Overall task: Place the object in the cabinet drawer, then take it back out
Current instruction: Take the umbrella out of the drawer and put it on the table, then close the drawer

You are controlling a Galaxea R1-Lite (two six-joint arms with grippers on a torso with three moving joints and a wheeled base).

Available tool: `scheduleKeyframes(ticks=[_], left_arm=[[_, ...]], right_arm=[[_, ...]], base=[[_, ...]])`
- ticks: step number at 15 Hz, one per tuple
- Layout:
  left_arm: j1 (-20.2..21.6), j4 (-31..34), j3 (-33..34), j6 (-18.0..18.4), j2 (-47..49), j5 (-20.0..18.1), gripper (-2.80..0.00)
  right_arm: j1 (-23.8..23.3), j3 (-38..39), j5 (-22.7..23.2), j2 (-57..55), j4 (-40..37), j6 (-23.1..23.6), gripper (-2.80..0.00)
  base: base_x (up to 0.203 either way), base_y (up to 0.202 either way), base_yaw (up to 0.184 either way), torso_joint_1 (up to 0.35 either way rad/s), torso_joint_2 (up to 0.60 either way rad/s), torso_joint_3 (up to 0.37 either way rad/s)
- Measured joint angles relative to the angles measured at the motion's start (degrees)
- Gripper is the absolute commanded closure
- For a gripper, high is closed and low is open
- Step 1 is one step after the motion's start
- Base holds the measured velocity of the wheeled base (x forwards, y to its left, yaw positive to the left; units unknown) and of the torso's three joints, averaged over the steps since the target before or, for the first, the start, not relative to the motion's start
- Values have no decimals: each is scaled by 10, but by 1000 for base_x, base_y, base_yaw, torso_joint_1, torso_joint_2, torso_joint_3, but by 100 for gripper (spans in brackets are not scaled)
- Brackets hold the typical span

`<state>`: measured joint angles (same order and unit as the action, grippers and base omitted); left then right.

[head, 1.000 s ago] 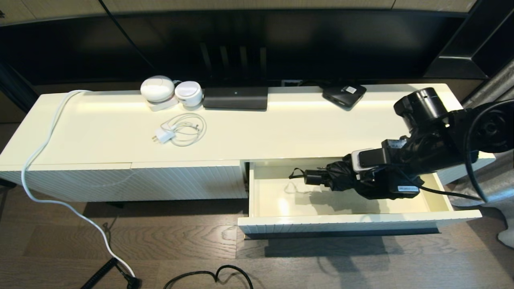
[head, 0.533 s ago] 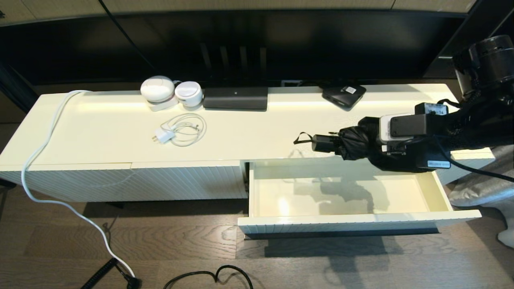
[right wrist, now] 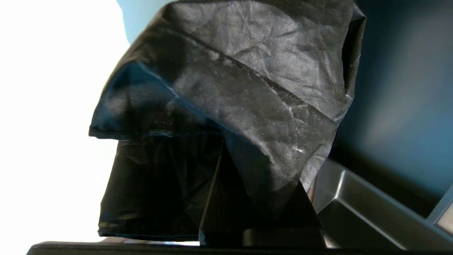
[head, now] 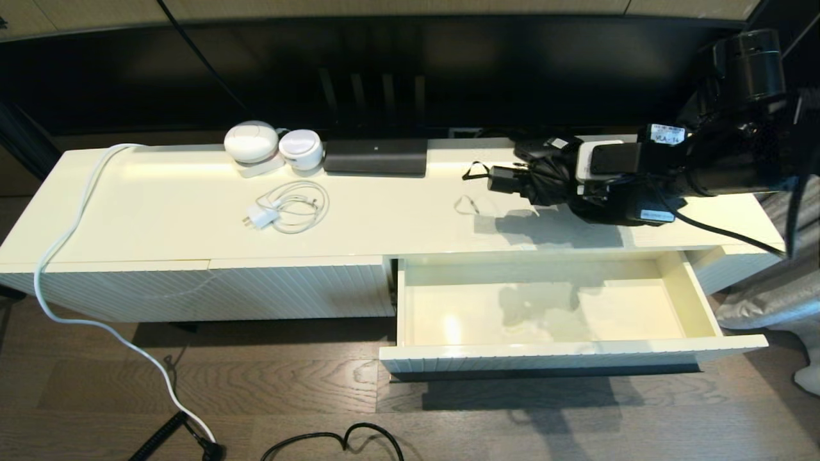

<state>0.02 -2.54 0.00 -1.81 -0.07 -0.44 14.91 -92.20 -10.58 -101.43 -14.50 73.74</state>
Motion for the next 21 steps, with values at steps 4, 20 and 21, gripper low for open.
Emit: scheduleKeyframes(ticks=[4,20,21], left_arm=[[0,0,0,0,0,0,0],[0,0,0,0,0,0,0],[0,0,0,0,0,0,0]], right_arm=[[0,-23,-10,-52,41,-1,0],[8,83,-4,124,-55,-15,0],[8,116,3,153,-67,-18,0]], base=[[0,0,0,0,0,0],[0,0,0,0,0,0],[0,0,0,0,0,0]])
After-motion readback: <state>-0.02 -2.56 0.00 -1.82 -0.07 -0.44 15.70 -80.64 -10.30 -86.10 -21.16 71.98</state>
